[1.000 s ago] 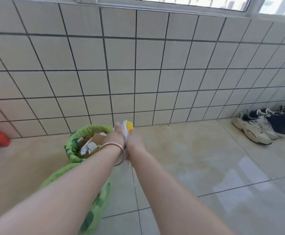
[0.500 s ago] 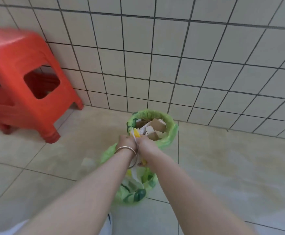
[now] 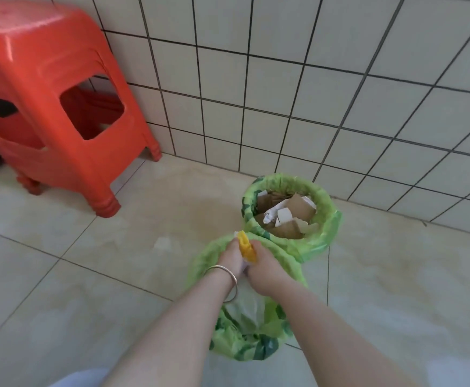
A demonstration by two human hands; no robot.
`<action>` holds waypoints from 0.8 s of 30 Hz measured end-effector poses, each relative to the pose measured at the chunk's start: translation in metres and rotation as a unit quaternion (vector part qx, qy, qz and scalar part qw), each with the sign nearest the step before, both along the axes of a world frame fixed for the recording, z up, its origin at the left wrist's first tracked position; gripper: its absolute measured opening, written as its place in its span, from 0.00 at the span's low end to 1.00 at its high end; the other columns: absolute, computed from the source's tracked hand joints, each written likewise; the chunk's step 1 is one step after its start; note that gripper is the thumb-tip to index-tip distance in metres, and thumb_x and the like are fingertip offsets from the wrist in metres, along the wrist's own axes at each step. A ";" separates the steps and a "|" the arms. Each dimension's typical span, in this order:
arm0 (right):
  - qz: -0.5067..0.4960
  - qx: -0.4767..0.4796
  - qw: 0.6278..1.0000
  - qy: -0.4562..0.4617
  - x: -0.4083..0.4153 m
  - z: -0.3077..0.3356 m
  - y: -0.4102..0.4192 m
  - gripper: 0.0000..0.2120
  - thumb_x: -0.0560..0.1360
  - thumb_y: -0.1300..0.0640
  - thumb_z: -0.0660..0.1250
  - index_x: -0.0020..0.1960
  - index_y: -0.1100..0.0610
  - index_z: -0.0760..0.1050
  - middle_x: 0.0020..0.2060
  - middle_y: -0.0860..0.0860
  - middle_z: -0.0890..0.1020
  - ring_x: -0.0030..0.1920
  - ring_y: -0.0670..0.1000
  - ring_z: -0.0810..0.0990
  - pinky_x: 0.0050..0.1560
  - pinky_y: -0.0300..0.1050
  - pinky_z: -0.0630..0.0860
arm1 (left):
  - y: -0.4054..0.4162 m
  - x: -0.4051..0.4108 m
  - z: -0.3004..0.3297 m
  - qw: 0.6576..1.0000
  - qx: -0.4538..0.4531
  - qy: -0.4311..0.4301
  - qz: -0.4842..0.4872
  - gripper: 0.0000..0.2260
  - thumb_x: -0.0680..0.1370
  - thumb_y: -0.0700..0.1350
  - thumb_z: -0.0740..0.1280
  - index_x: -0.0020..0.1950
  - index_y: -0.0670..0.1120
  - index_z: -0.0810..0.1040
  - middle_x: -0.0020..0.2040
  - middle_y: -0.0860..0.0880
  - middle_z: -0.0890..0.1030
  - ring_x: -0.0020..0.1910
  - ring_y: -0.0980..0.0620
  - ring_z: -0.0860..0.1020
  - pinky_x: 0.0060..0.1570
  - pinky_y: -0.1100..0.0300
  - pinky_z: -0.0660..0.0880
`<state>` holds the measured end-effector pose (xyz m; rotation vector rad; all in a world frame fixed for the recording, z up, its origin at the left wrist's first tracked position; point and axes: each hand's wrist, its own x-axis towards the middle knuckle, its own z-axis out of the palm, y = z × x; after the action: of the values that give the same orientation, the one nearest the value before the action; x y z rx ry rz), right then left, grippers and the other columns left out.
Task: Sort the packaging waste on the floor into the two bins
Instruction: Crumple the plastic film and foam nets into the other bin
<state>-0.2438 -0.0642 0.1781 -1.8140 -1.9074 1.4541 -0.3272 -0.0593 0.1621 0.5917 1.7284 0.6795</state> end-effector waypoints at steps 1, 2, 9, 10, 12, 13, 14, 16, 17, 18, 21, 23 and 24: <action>0.012 0.013 0.999 -0.026 0.003 -0.005 0.003 0.23 0.74 0.65 0.58 0.68 0.54 0.64 0.62 0.57 0.70 0.58 0.59 0.74 0.58 0.48 0.72 | 0.002 0.004 -0.004 1.000 -0.013 -0.022 0.015 0.17 0.82 0.48 0.52 0.50 0.41 0.78 0.56 0.38 0.77 0.45 0.49 0.74 0.43 0.60 0.71; 0.026 0.031 0.998 -0.057 0.006 -0.012 0.006 0.23 0.74 0.66 0.58 0.67 0.55 0.64 0.62 0.57 0.69 0.58 0.59 0.74 0.55 0.46 0.71 | 0.003 0.008 -0.009 0.999 -0.022 -0.035 0.022 0.18 0.82 0.50 0.52 0.46 0.42 0.77 0.52 0.40 0.77 0.45 0.48 0.74 0.41 0.59 0.69; 0.181 0.077 0.953 -0.230 0.005 -0.051 0.021 0.27 0.75 0.66 0.59 0.72 0.56 0.56 0.67 0.57 0.63 0.62 0.59 0.71 0.60 0.49 0.70 | 0.005 0.019 -0.049 0.994 -0.089 0.015 -0.064 0.33 0.78 0.65 0.44 0.70 0.45 0.69 0.70 0.40 0.70 0.68 0.44 0.70 0.71 0.51 0.63; 0.183 0.066 0.953 -0.232 0.004 -0.055 0.023 0.27 0.75 0.66 0.59 0.72 0.56 0.56 0.67 0.57 0.62 0.61 0.59 0.72 0.59 0.49 0.71 | 0.005 0.020 -0.057 0.990 -0.109 0.039 -0.084 0.30 0.79 0.62 0.44 0.72 0.46 0.66 0.71 0.39 0.68 0.70 0.42 0.68 0.72 0.49 0.61; 0.178 0.029 0.958 -0.222 0.003 -0.064 0.026 0.27 0.75 0.65 0.59 0.72 0.55 0.56 0.67 0.58 0.62 0.61 0.59 0.74 0.59 0.50 0.72 | 0.005 0.015 -0.062 0.984 -0.122 0.087 -0.096 0.21 0.82 0.49 0.47 0.73 0.42 0.61 0.72 0.38 0.66 0.70 0.41 0.66 0.71 0.50 0.61; 0.183 0.012 0.959 -0.218 0.002 -0.068 0.027 0.28 0.75 0.65 0.58 0.73 0.54 0.54 0.68 0.57 0.61 0.62 0.60 0.73 0.59 0.51 0.72 | 0.006 0.012 -0.060 0.980 -0.113 0.115 -0.114 0.19 0.82 0.44 0.48 0.73 0.41 0.61 0.72 0.39 0.66 0.70 0.41 0.65 0.71 0.50 0.61; 0.198 -0.009 0.956 -0.217 0.001 -0.073 0.027 0.29 0.76 0.64 0.58 0.74 0.54 0.52 0.69 0.58 0.60 0.63 0.60 0.73 0.60 0.52 0.72 | 0.003 0.008 -0.061 0.972 -0.112 0.151 -0.138 0.19 0.82 0.42 0.49 0.73 0.42 0.62 0.72 0.40 0.66 0.70 0.41 0.65 0.71 0.50 0.60; 0.233 -0.046 0.948 -0.212 -0.004 -0.080 0.026 0.31 0.77 0.62 0.56 0.76 0.56 0.46 0.71 0.59 0.59 0.67 0.60 0.69 0.64 0.52 0.69 | -0.002 0.001 -0.072 0.958 -0.141 0.206 -0.142 0.19 0.81 0.45 0.50 0.71 0.45 0.64 0.70 0.41 0.68 0.68 0.40 0.67 0.70 0.50 0.62; 0.248 -0.061 0.943 -0.211 -0.007 -0.082 0.025 0.32 0.78 0.61 0.56 0.77 0.57 0.44 0.72 0.60 0.58 0.69 0.60 0.68 0.66 0.51 0.68 | -0.004 -0.003 -0.077 0.952 -0.156 0.231 -0.128 0.18 0.80 0.47 0.52 0.69 0.47 0.64 0.68 0.42 0.70 0.66 0.40 0.69 0.68 0.49 0.65; 0.262 -0.076 0.938 -0.213 -0.010 -0.086 0.024 0.33 0.77 0.62 0.57 0.77 0.58 0.43 0.73 0.60 0.58 0.69 0.60 0.67 0.67 0.51 0.67 | -0.007 -0.006 -0.079 0.945 -0.165 0.256 -0.119 0.17 0.79 0.49 0.53 0.68 0.47 0.65 0.65 0.41 0.72 0.64 0.40 0.72 0.66 0.50 0.68; 0.299 -0.102 0.919 -0.235 -0.016 -0.095 0.020 0.33 0.76 0.65 0.60 0.76 0.60 0.49 0.73 0.58 0.59 0.69 0.60 0.67 0.68 0.51 0.67 | -0.008 -0.008 -0.084 0.913 -0.184 0.303 -0.201 0.17 0.81 0.45 0.51 0.65 0.44 0.72 0.63 0.42 0.77 0.62 0.43 0.75 0.62 0.53 0.72; 0.314 -0.082 0.910 -0.258 -0.018 -0.102 0.018 0.25 0.76 0.66 0.59 0.72 0.61 0.61 0.71 0.57 0.61 0.67 0.60 0.69 0.66 0.51 0.69 | -0.010 -0.009 -0.082 0.888 -0.164 0.349 -0.250 0.17 0.81 0.40 0.50 0.65 0.43 0.73 0.64 0.43 0.77 0.62 0.44 0.75 0.61 0.54 0.71; 0.315 -0.059 0.907 -0.273 -0.019 -0.104 0.016 0.23 0.76 0.66 0.57 0.71 0.60 0.65 0.70 0.56 0.62 0.67 0.59 0.68 0.66 0.52 0.69 | -0.010 -0.011 -0.083 0.884 -0.151 0.357 -0.261 0.16 0.81 0.40 0.51 0.65 0.44 0.71 0.63 0.43 0.76 0.62 0.44 0.75 0.61 0.53 0.71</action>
<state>-0.2629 -0.0481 0.0738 -1.8951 -2.9626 1.3016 -0.3378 -0.0689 0.0789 1.1193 2.1445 -0.2394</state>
